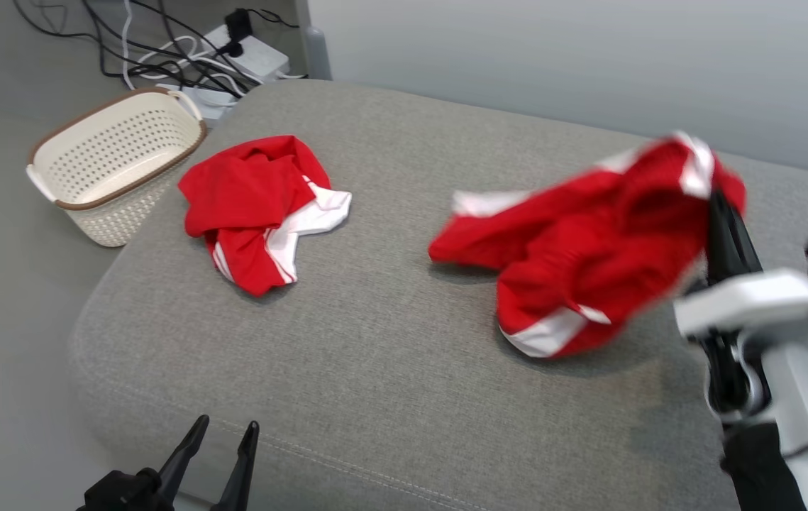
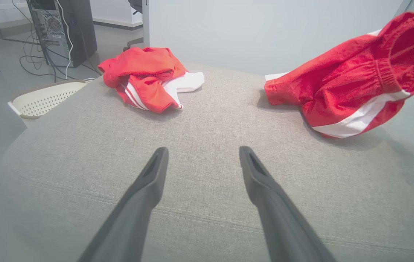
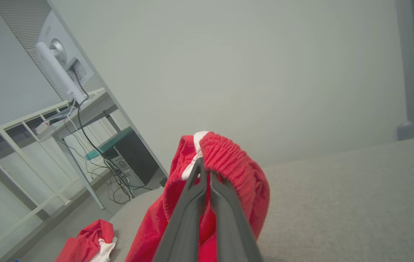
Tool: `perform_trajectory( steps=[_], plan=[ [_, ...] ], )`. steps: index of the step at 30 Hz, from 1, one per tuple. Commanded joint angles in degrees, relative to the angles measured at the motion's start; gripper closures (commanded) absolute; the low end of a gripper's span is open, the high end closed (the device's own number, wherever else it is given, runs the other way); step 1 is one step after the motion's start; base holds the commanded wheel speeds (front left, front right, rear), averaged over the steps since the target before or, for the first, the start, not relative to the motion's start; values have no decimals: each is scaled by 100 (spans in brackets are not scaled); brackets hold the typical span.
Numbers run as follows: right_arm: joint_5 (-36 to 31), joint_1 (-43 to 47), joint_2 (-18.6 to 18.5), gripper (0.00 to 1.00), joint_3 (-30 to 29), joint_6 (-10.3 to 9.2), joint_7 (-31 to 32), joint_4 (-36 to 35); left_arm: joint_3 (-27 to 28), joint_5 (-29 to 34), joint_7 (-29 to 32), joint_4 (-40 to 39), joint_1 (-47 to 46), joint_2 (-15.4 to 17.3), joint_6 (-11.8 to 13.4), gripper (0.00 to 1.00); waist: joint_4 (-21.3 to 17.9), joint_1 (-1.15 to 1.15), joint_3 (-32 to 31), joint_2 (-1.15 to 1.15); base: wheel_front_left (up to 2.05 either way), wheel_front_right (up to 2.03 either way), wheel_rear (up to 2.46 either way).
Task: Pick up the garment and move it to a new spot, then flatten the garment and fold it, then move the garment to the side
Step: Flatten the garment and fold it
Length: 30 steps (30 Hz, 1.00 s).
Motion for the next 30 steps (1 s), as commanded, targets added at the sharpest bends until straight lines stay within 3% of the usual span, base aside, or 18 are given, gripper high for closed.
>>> perform_trajectory(
  steps=[1,5,6,7,8,13,22,25,30],
  plan=[
    [-343,197,71,100,-285,8,-61,266,140,4,-34,-153,-155,81,-22,0,-110,0,117,0,0,0,0],
    [-923,399,71,100,-912,8,-61,895,30,-56,-34,-178,-192,153,-22,0,-121,0,226,0,0,0,0],
    [-1091,444,71,64,-1121,8,-61,1141,-3,-78,-34,-181,-202,180,-22,0,-115,0,245,0,0,0,0],
    [-1292,463,71,52,-1255,8,-61,1356,-25,-99,-34,-180,-206,206,-22,0,-113,0,255,0,0,0,0],
    [-1480,466,71,0,-1348,8,-61,1519,-32,-120,-34,-178,-206,226,-22,0,-116,0,258,0,0,0,0],
    [-1855,489,71,0,-1413,8,-61,1661,-24,-135,-34,-131,-136,262,-22,0,-246,0,184,0,0,0,0],
    [-977,1255,71,0,1088,8,-59,748,-61,-34,-34,-193,-129,122,-22,0,-614,0,83,0,0,0,0],
    [-1045,1304,71,0,1414,8,-52,844,-65,-45,-34,-214,-156,112,-22,0,-654,0,119,0,0,0,0],
    [-1360,1101,71,0,1483,8,-57,1019,-127,-94,-34,-251,-177,166,-22,0,-571,0,174,0,0,0,0]
  ],
)
